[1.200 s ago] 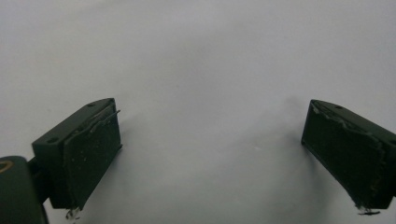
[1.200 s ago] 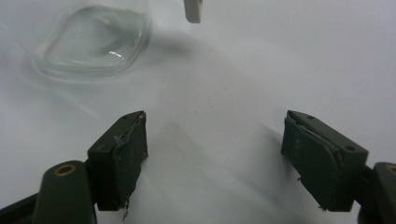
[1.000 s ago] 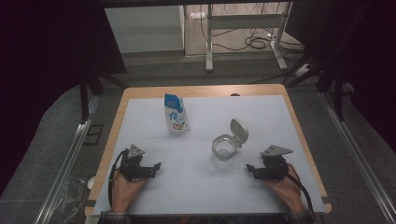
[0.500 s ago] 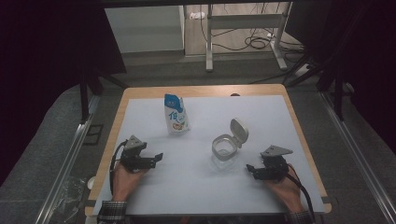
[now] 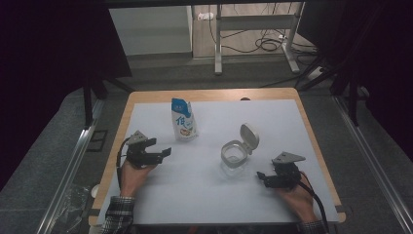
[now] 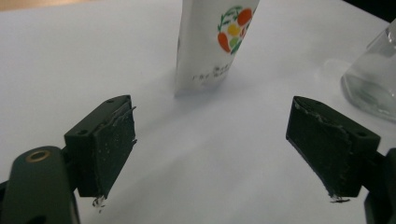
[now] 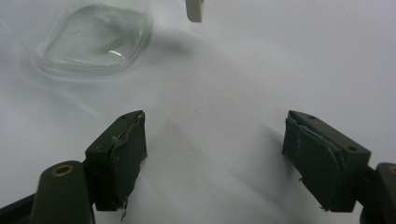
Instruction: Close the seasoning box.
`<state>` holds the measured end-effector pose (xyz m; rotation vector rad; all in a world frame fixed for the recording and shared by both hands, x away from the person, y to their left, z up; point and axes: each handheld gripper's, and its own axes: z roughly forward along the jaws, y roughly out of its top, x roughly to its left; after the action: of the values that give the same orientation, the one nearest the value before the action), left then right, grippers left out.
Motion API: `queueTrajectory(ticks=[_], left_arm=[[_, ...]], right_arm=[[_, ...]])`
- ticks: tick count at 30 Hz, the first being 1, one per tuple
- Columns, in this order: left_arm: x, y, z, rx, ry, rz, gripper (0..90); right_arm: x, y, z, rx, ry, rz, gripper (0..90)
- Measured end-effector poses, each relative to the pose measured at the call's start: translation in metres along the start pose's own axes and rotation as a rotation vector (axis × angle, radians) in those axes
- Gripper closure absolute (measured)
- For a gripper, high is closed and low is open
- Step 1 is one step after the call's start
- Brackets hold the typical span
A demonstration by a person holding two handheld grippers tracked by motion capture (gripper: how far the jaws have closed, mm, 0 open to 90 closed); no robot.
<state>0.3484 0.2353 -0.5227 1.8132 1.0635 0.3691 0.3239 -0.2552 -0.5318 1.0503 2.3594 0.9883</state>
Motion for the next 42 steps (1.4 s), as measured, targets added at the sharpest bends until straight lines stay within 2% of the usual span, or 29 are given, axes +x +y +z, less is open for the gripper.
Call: queueTrajectory(ticks=[5,11,17,20,22,25,30,37,42], left_arm=[[0.0,0.011,0.003,-0.022,-0.001,0.036,16.2],[0.004,0.022,0.007,-0.054,-0.025,0.051,16.6],[0.006,0.033,0.012,-0.043,-0.061,0.05,21.2],[0.006,0.039,0.015,-0.047,-0.048,0.066,21.2],[0.008,0.042,0.017,-0.052,-0.049,0.066,21.0],[0.011,0.046,0.021,-0.055,-0.071,0.063,17.8],[0.012,0.053,0.027,-0.052,-0.076,0.086,16.3],[0.018,0.062,0.035,-0.085,-0.087,0.087,24.7],[0.022,0.07,0.04,-0.09,-0.092,0.101,30.1]], right_arm=[[0.0,0.0,0.0,0.0,0.0,0.001,21.7],[0.0,0.0,0.0,0.0,0.0,0.001,21.7],[0.0,0.0,0.0,-0.001,0.001,0.003,21.7],[0.0,0.0,0.0,-0.001,0.001,0.003,21.7],[0.0,0.0,0.0,-0.001,0.001,0.003,21.7],[0.0,0.0,0.0,-0.001,0.001,0.001,21.7],[0.0,0.0,0.0,-0.003,0.0,0.002,21.7],[0.0,0.0,0.0,-0.004,0.0,0.0,21.7],[0.0,0.0,0.0,-0.004,0.0,0.0,21.7]])
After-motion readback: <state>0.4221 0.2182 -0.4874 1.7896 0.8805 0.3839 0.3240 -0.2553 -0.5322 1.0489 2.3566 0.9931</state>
